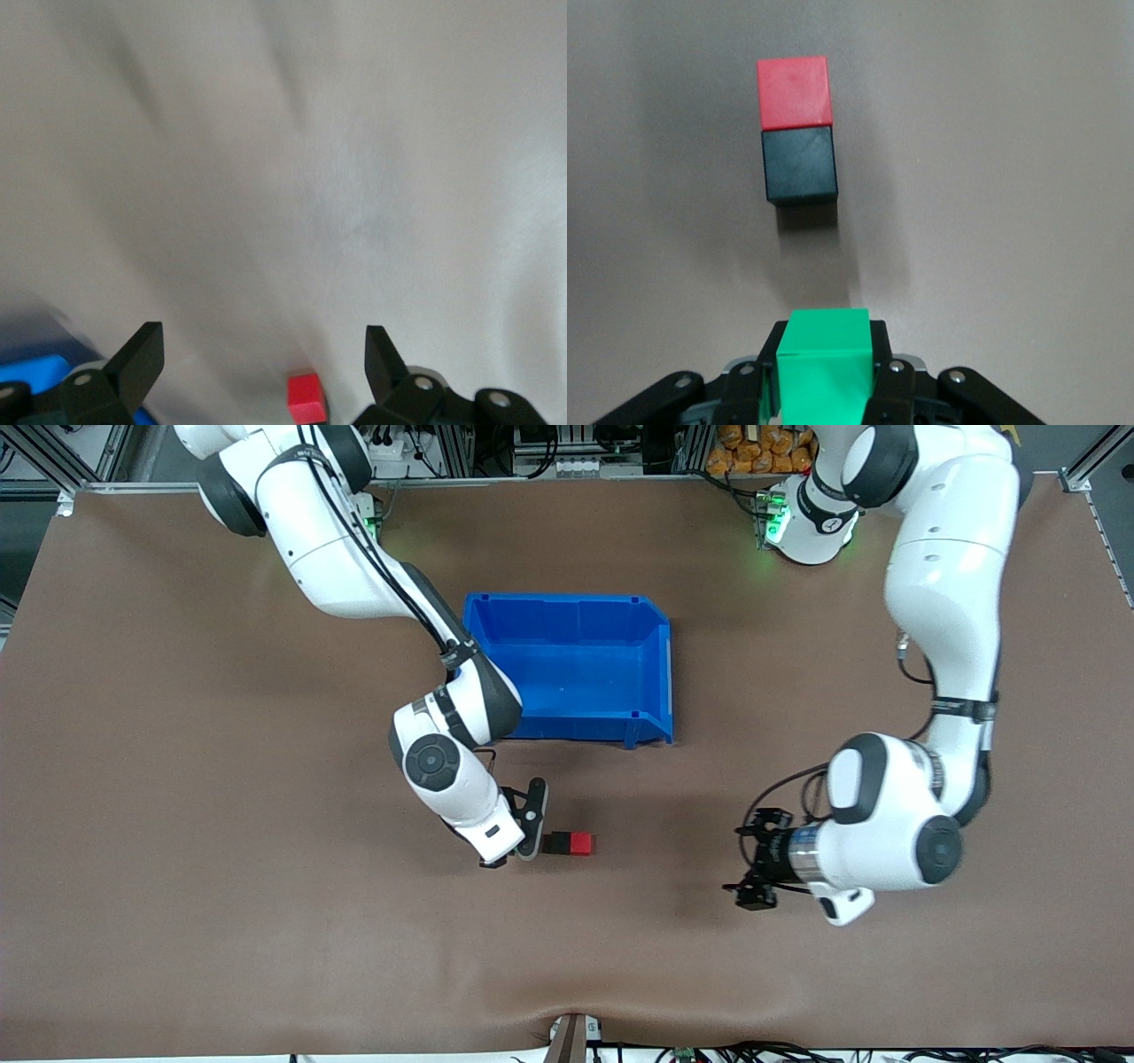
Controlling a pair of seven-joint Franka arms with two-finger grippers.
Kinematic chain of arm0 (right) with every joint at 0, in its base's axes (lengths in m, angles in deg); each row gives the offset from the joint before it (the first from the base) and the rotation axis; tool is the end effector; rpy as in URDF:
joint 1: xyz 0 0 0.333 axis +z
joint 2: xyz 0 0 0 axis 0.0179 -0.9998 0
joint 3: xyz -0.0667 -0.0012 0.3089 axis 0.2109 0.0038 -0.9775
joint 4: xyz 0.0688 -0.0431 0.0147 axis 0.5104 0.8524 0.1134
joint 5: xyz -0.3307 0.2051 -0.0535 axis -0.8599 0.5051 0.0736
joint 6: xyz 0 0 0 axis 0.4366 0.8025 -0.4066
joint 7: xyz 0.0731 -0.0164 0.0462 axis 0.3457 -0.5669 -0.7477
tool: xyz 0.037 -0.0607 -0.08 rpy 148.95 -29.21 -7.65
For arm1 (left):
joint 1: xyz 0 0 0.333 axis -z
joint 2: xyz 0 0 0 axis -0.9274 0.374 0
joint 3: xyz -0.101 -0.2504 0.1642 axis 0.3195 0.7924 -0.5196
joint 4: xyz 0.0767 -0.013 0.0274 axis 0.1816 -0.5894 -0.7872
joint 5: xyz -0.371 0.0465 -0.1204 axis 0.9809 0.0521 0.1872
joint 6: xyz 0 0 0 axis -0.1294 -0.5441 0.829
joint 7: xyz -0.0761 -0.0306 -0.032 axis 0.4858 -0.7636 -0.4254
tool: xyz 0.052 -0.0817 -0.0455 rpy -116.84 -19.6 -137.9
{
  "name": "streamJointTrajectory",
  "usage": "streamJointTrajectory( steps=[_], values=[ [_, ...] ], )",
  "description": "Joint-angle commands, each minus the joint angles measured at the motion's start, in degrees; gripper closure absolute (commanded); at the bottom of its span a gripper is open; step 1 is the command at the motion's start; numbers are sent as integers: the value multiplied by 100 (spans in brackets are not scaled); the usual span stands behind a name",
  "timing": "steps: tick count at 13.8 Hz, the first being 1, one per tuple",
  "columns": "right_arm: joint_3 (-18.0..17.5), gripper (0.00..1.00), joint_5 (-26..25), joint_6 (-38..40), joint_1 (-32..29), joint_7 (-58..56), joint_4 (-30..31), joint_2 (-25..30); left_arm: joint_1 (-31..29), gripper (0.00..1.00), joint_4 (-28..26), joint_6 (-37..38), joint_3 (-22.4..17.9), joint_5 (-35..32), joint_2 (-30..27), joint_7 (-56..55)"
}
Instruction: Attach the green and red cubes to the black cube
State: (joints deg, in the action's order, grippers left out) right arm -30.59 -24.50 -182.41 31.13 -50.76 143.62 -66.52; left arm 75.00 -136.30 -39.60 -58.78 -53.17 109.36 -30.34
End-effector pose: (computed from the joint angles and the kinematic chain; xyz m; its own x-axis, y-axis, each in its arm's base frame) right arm 0.6669 0.4001 0.2227 0.1107 0.9833 0.1445 0.9868 -0.1260 0.1015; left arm 0.7444 -0.1865 0.3003 0.3381 0.8657 -0.3692 0.9341 -0.3564 0.0197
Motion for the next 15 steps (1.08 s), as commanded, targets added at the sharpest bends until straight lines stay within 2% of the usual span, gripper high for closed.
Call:
streamJointTrajectory(
  steps=[1,3,4,7,9,15],
  values=[
    [105,100,-249,105,142,59,-499,-297,-221,0,-75,390,-17,-247,-355,961],
    [193,100,-477,105,299,67,-517,-358,-257,0,-75,496,-17,-755,-539,1525],
    [289,100,-478,105,361,67,-517,-376,-266,0,-75,566,0,-1010,-662,1702],
    [290,100,-460,149,379,460,-552,-411,-301,0,-75,917,-8,-1819,-1022,2737],
    [273,100,-451,272,397,884,-622,-481,-371,0,-93,1172,-8,-1874,-1286,3431],
    [167,100,-416,193,405,1157,-929,-710,-853,0,-93,1604,9,-2032,-2033,5286]
  ],
)
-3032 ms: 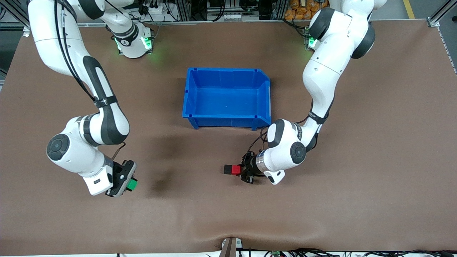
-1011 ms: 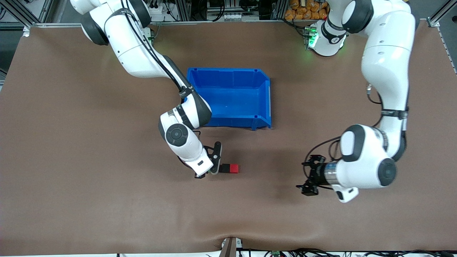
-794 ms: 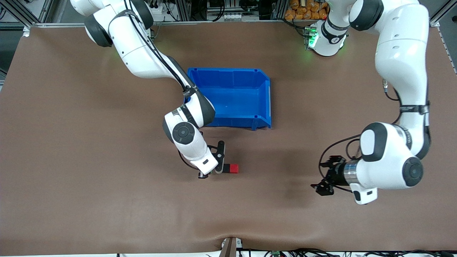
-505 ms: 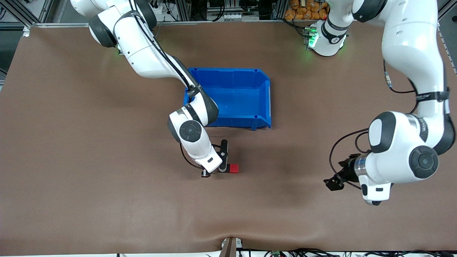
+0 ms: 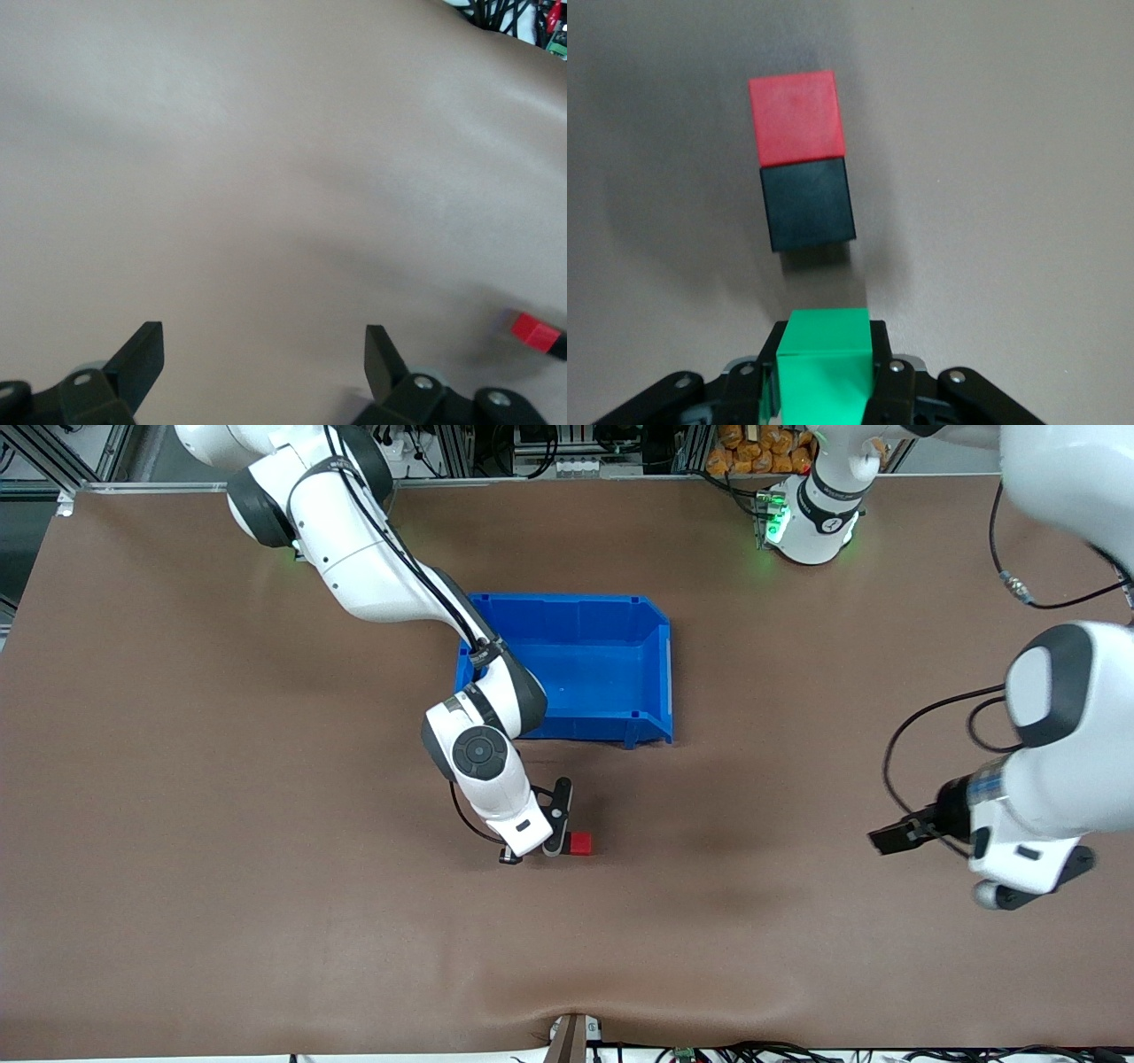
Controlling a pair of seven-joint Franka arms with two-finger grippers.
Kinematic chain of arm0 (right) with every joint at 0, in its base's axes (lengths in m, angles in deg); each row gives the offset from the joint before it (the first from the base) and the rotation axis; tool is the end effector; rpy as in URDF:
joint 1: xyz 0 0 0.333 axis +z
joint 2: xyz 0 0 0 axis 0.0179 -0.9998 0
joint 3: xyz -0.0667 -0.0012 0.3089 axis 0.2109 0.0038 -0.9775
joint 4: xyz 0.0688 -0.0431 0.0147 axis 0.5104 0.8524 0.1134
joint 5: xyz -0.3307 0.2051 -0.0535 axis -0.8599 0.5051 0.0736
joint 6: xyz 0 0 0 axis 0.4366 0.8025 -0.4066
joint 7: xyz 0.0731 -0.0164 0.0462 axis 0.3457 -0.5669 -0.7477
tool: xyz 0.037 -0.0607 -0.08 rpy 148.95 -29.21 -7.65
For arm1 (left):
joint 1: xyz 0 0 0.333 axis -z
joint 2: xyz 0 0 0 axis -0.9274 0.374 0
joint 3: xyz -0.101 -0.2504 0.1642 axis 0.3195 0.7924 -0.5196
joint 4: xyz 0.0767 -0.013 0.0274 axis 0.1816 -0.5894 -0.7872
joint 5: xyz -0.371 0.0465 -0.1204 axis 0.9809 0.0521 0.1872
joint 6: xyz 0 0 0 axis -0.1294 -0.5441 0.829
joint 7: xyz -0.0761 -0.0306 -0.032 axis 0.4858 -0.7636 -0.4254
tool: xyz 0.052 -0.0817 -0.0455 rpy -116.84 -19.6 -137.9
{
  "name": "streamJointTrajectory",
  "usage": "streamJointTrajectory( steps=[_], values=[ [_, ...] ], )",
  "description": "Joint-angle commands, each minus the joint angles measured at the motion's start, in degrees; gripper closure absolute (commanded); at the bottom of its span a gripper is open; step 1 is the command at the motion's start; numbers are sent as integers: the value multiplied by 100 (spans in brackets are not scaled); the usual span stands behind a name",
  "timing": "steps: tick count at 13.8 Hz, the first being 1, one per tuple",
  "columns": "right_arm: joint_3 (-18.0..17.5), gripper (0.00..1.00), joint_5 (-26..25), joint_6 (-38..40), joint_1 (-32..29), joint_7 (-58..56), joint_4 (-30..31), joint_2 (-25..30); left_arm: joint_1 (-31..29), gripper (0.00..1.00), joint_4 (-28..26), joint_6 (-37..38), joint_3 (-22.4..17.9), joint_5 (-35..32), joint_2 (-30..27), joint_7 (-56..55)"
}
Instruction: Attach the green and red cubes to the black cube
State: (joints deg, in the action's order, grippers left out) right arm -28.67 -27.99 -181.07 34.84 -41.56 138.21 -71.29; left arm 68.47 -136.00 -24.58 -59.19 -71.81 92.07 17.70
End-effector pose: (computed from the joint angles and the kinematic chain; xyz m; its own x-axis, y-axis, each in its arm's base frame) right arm 0.6569 0.4332 0.2005 0.1825 0.9787 0.0936 0.9729 -0.1935 0.1264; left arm 0.7147 -0.0712 0.4995 0.9369 0.3491 -0.0198 0.3495 -0.9366 0.0236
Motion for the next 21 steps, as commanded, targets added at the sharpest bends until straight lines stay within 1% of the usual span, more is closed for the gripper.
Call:
streamJointTrajectory(
  steps=[1,3,5,6,8,11,12,14,15,16,19,21],
  values=[
    [-51,100,-67,60,34,237,-432,-285,-297,0,-131,128,76,-151,-462,703],
    [-60,100,-58,34,34,237,-441,-303,-342,0,-140,496,68,-142,-682,836],
    [-60,100,-58,25,43,281,-511,-355,-342,0,-227,707,94,-99,-963,828],
    [-69,100,-58,-2,52,412,-520,-382,-351,0,-480,752,112,-64,-1174,811],
    [-69,100,-58,-19,96,466,-599,-443,-351,0,-903,603,112,-63,-1543,819],
    [-130,100,-58,-46,87,483,-678,-522,-456,0,-1202,568,112,138,-1912,828],
    [-131,100,-58,-81,87,553,-678,-531,-517,0,-1456,498,121,174,-2149,828],
    [-131,100,-58,-151,96,606,-678,-540,-518,0,-2429,17,129,200,-2860,845],
    [-131,55,-58,-212,87,606,-678,-549,-518,0,-2912,-299,129,200,-3159,915],
    [-131,1,-58,-300,61,598,-670,-549,-518,0,-3274,-511,129,209,-3397,959],
    [-131,0,-58,-336,43,598,-661,-540,-527,0,-3470,-487,112,288,-3758,1108],
    [-122,0,-58,-318,35,598,-643,-523,-737,0,-3349,-409,59,280,-3874,1835]
  ],
)
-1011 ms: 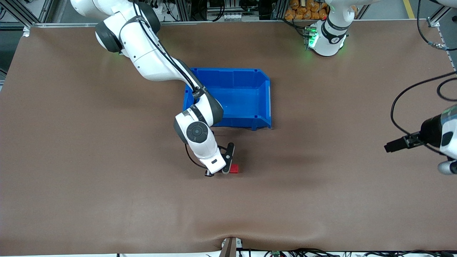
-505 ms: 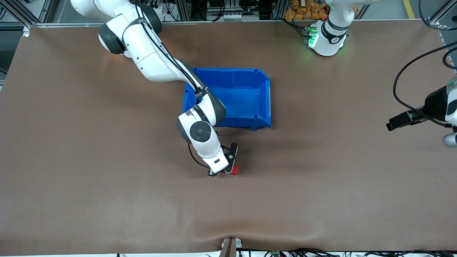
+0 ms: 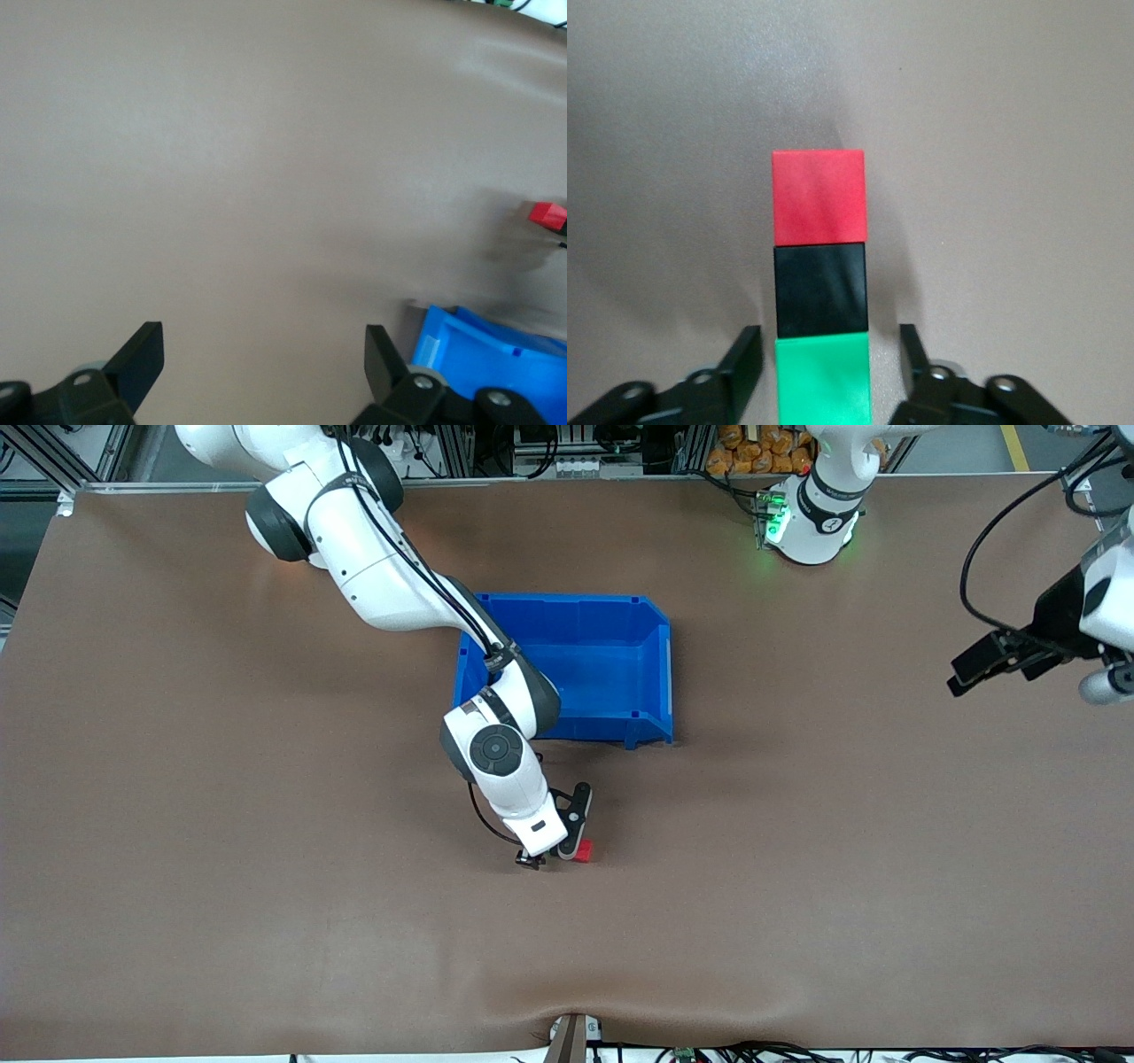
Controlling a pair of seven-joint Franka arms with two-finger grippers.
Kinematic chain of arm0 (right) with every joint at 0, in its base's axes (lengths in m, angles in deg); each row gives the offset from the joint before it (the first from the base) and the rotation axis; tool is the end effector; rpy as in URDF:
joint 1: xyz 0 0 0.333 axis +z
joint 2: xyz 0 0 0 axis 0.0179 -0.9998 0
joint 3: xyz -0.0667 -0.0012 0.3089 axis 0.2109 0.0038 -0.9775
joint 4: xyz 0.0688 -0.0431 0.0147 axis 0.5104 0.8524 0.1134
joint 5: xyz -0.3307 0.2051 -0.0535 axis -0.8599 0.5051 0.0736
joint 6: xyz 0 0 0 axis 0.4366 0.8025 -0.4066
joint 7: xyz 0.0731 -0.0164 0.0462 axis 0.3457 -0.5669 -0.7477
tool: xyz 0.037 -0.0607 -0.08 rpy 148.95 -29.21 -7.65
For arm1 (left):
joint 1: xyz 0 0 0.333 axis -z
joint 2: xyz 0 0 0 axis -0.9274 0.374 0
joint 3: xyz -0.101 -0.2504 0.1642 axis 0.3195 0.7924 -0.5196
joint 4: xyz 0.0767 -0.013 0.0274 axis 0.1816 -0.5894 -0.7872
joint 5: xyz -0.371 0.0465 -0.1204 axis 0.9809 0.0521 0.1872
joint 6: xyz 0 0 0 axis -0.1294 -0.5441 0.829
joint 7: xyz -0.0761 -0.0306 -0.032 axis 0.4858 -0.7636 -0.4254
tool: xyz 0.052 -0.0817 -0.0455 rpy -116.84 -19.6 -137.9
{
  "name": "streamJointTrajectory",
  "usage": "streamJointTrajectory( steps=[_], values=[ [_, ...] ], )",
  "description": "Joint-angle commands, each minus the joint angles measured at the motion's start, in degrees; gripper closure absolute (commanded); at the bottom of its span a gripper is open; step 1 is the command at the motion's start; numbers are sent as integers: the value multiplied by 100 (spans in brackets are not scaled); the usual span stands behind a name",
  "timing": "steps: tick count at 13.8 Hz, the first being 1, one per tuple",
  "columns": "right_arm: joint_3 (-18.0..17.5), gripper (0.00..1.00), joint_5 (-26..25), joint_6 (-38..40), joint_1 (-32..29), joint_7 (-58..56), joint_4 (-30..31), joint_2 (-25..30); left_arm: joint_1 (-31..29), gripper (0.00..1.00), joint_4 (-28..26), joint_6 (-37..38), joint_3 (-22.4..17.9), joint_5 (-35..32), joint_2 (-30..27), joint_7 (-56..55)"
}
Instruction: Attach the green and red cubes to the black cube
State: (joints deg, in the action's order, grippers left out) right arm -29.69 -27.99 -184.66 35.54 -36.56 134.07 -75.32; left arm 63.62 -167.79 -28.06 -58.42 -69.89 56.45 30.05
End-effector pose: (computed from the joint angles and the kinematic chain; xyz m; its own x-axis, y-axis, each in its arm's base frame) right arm 0.6552 0.4564 0.1854 0.2363 0.9584 0.1602 0.9540 -0.2602 0.1491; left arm 0.5531 -0.0420 0.6351 0.9747 0.1906 0.1164 0.1904 -0.9816 0.0130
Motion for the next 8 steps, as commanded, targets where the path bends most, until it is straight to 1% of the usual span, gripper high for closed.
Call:
streamJointTrajectory(
  steps=[1,2,3,5,7,8],
  values=[
    [-29,0,-50,66,-61,98,-220,-84,-348,0,93,132,-26,88,-303,760],
    [-29,0,-32,93,-88,98,-194,-6,-401,0,330,586,-26,88,-294,805],
    [-29,0,37,137,-123,107,-194,65,-410,0,437,930,-26,53,-303,814],
    [-11,0,309,355,-140,150,-159,267,-410,0,438,1091,-9,78,-443,841],
    [15,0,337,926,-359,325,-159,460,-358,0,447,1144,148,26,-488,789],
    [24,0,337,1032,-508,526,-159,513,-366,0,455,1083,228,9,-383,788]
  ],
)
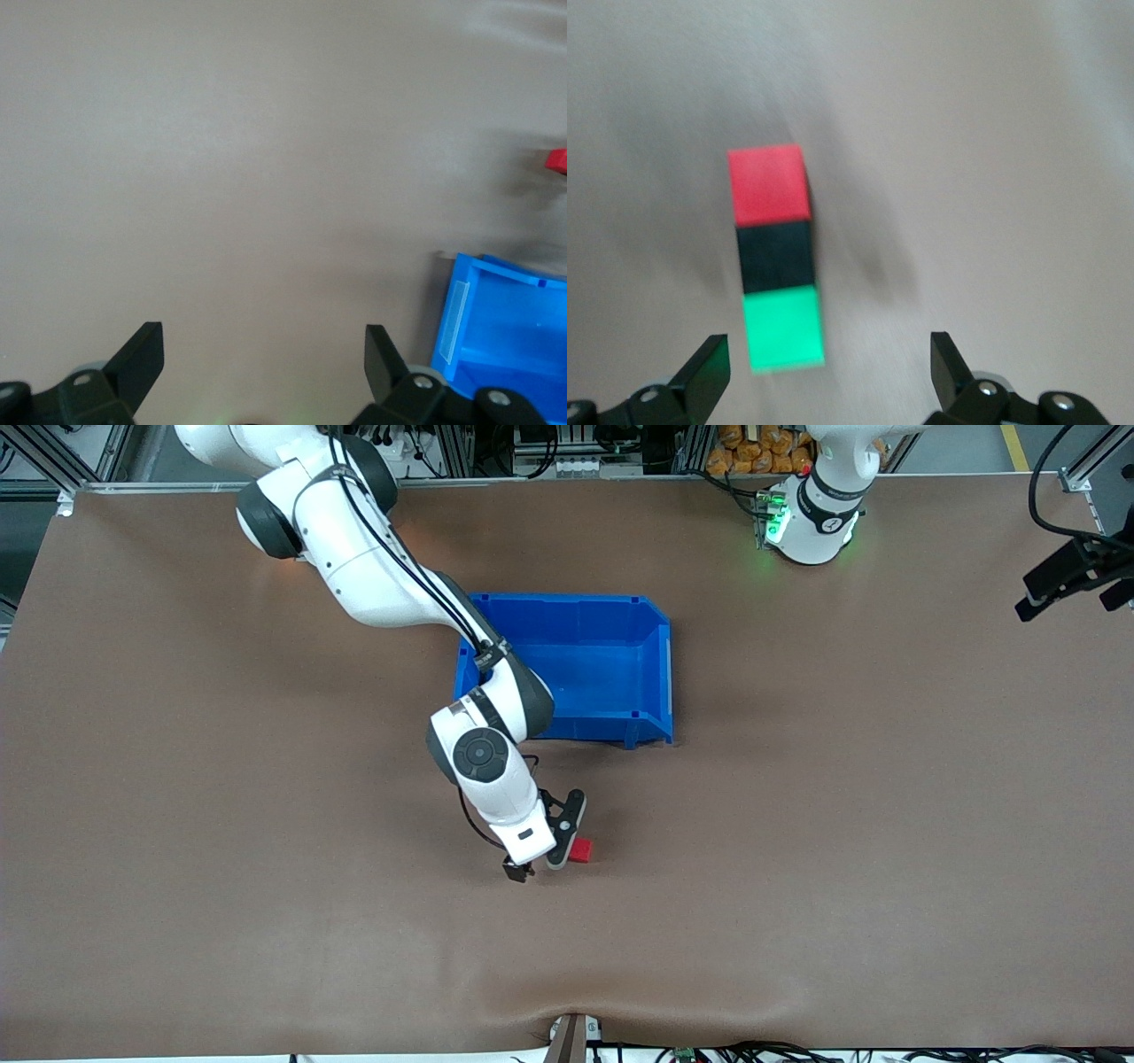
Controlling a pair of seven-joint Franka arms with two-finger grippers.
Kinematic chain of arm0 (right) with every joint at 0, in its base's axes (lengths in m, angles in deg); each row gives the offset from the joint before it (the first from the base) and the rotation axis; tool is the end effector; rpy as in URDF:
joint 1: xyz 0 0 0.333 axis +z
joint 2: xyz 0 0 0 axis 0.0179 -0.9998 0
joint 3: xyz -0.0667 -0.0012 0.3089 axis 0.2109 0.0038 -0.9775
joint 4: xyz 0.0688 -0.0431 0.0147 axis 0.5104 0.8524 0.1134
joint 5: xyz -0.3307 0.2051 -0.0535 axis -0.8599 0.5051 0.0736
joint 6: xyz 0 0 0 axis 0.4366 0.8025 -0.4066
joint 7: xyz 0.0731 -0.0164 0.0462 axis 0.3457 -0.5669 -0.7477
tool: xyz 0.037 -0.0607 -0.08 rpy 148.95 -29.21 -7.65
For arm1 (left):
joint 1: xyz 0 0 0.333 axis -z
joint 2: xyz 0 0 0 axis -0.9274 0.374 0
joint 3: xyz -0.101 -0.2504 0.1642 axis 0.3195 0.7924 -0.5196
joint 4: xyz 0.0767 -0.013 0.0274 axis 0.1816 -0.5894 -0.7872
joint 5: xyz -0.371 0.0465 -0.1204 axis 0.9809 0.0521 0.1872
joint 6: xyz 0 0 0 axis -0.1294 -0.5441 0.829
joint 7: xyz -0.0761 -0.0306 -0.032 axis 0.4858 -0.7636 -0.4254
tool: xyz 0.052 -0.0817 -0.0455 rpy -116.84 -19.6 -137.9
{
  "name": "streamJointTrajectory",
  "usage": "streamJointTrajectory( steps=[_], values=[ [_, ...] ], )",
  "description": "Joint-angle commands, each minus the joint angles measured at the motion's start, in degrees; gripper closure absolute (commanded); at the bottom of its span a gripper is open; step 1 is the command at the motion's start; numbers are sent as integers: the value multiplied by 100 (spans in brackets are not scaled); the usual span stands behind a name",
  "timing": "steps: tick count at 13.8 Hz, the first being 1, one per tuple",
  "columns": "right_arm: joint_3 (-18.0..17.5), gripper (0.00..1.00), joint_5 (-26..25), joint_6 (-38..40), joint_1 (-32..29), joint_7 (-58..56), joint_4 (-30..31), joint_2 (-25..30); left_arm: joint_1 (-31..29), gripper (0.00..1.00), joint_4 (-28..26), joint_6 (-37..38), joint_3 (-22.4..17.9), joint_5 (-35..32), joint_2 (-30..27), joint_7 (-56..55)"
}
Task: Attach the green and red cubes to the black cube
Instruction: 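Open the right gripper and lift away while the left gripper withdraws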
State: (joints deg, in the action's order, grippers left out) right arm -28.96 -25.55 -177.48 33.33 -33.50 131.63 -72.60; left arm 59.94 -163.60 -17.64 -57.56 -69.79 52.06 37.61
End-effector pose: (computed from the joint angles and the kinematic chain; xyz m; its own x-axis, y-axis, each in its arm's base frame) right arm 0.6773 0.4298 0.2307 0.3523 0.9221 0.1599 0.9243 -0.3696 0.0954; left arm 0.5110 -0.0182 0.6923 0.9901 0.1106 0.0859 0.1125 -0.9935 -0.0182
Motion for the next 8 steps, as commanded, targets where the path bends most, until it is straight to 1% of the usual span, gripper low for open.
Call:
streamJointTrajectory(
  steps=[1,3,6,8],
  values=[
    [-49,0,85,412,-472,431,85,355,-51,0,45,-37,108,16,274,76],
    [-49,0,85,658,-867,862,128,522,-113,0,28,-47,46,43,399,77],
    [-23,0,67,676,-1474,1495,383,829,-43,0,106,-56,107,-27,487,50],
    [-32,0,67,685,-1896,1602,392,944,-52,0,124,-38,125,-10,496,94]
  ],
)
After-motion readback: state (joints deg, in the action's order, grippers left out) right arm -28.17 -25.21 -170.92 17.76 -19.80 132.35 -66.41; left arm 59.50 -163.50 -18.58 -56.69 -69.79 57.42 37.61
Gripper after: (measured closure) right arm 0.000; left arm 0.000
